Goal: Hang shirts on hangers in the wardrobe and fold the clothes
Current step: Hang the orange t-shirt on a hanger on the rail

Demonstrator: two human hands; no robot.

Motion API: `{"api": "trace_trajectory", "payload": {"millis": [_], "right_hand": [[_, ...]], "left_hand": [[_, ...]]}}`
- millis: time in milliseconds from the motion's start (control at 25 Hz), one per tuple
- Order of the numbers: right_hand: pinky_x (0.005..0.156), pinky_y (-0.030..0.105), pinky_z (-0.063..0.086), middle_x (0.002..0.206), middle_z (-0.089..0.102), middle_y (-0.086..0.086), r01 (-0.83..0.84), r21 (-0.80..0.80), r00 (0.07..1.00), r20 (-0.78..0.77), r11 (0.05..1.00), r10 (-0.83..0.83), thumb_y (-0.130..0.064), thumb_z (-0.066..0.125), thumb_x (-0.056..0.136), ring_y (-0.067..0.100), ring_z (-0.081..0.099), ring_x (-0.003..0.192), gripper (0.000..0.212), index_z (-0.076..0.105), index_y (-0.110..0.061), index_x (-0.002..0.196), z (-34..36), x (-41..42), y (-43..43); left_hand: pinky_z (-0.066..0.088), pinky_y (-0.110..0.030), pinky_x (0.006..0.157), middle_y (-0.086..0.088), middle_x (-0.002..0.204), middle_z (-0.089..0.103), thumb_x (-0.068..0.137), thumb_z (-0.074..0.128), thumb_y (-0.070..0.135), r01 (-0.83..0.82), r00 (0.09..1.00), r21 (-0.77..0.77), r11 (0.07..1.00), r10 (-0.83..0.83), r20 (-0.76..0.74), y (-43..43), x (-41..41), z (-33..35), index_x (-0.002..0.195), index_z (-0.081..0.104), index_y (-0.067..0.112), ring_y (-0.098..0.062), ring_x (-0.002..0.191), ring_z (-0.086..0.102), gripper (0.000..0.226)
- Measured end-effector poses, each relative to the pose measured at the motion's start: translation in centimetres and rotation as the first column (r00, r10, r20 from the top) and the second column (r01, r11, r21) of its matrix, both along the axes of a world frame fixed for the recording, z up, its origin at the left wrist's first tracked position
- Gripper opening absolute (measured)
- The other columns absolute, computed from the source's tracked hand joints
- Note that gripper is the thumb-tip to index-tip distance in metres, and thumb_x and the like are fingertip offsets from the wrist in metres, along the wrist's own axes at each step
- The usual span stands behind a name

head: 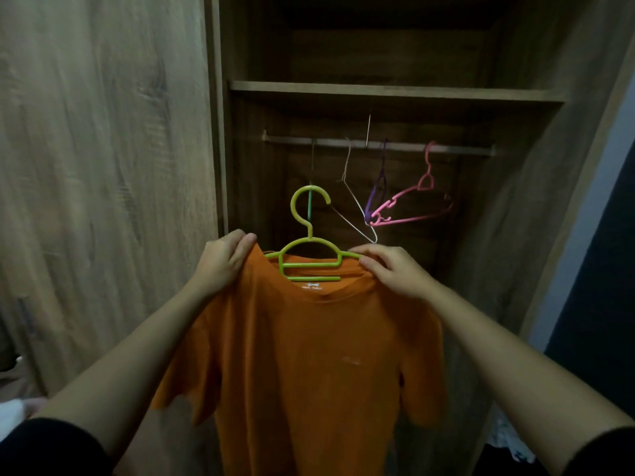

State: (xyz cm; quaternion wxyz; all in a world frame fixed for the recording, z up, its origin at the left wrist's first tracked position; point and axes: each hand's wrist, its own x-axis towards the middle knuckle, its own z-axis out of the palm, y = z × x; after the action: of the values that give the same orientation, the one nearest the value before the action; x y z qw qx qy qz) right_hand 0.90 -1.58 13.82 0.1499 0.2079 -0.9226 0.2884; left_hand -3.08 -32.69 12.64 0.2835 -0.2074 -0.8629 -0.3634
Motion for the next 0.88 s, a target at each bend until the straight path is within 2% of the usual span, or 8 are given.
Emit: {"api": "trace_trajectory", "payload": {"millis": [120,240,400,480,560,680,760,880], "right_hand": [[0.084,0.025,0.053,0.114,0.064,0.0,0.003,-0.329,1.0,-0.026,0.944,-0.013,-0.023,0.053,0.093,0.01,0.061,0.102,0.025,0.06,-0.028,0.116,-0.4,0.0,0.5],[0.074,0.019,0.053,0.112,0.065,0.003,-0.023,-0.372,1.0,-0.001,0.928,0.024,-0.023,0.054,0.092,0.011,0.064,0.098,0.023,0.06,-0.03,0.114,-0.2,0.0,0.4],[0.085,0.033,0.055,0.122,0.06,0.003,0.02,-0.254,0.999,-0.025,0.967,-0.027,-0.041,0.057,0.087,0.012,0.06,0.104,0.032,0.052,-0.042,0.119,0.7,0.2,-0.2],[0.096,0.047,0.047,0.132,0.053,0.002,0.144,-0.076,0.988,-0.037,0.987,-0.147,-0.062,0.065,0.069,0.019,0.052,0.117,0.064,0.039,-0.051,0.127,0.7,-0.1,1.3],[0.099,0.051,0.043,0.136,0.048,0.002,0.202,-0.04,0.977,0.084,0.979,-0.198,-0.066,0.069,0.058,0.023,0.049,0.121,0.087,0.034,-0.043,0.134,-0.3,0.0,3.4],[0.085,0.031,0.052,0.109,0.063,-0.006,0.225,-0.122,0.964,0.174,0.967,-0.202,-0.076,0.062,0.053,0.018,0.062,0.104,0.079,0.057,-0.026,0.114,-2.5,0.7,6.2],[0.078,0.023,0.048,0.102,0.064,-0.008,0.264,-0.132,0.961,0.122,0.955,-0.249,-0.064,0.064,0.066,0.02,0.062,0.104,0.058,0.06,-0.025,0.109,-2.3,1.2,6.0],[0.109,0.048,0.03,0.141,0.042,-0.004,0.214,0.028,0.977,-0.006,0.977,-0.214,-0.056,0.062,0.078,0.018,0.039,0.129,0.076,0.029,-0.03,0.142,-0.7,0.6,2.6]], "left_hand": [[0.043,-0.02,0.08,0.01,0.097,0.056,0.088,0.058,0.045,0.159,0.977,-0.155,0.975,-0.133,0.164,-1.6,-0.3,0.9,0.11,0.051,0.028,-0.003,0.088,0.054,0.029],[0.044,-0.013,0.059,0.008,0.081,0.06,0.072,0.036,0.083,0.143,0.984,-0.35,0.926,-0.093,0.154,-2.3,-0.5,1.8,0.094,0.058,0.025,-0.003,0.073,0.059,0.065],[0.045,-0.012,0.057,0.005,0.074,0.055,0.092,0.051,0.037,0.179,0.984,-0.29,0.94,-0.173,0.047,-1.2,-0.2,1.8,0.083,0.055,0.024,-0.002,0.065,0.055,0.016],[0.041,-0.013,0.054,0.006,0.069,0.054,0.092,0.054,0.03,0.146,0.989,-0.22,0.965,-0.151,-0.006,-2.0,-0.1,2.4,0.076,0.053,0.028,-0.004,0.061,0.054,0.016],[0.042,-0.018,0.056,0.001,0.071,0.056,0.092,0.055,0.027,0.11,0.994,-0.166,0.98,-0.108,0.021,-3.5,-0.2,3.4,0.078,0.058,0.021,-0.008,0.063,0.054,0.016],[0.039,-0.018,0.056,0.003,0.072,0.057,0.092,0.056,0.026,0.072,0.996,-0.201,0.977,-0.062,0.058,-5.1,0.2,4.1,0.082,0.059,0.02,-0.009,0.066,0.054,0.012],[0.037,-0.015,0.055,0.006,0.071,0.055,0.092,0.057,0.025,0.064,0.997,-0.191,0.979,-0.052,0.063,-4.9,0.6,3.8,0.077,0.056,0.025,-0.006,0.065,0.053,0.015],[0.039,-0.014,0.054,0.003,0.069,0.055,0.091,0.058,0.025,0.068,0.995,-0.128,0.989,-0.057,0.087,-4.4,0.6,3.3,0.072,0.054,0.027,-0.009,0.063,0.052,0.02]]}}
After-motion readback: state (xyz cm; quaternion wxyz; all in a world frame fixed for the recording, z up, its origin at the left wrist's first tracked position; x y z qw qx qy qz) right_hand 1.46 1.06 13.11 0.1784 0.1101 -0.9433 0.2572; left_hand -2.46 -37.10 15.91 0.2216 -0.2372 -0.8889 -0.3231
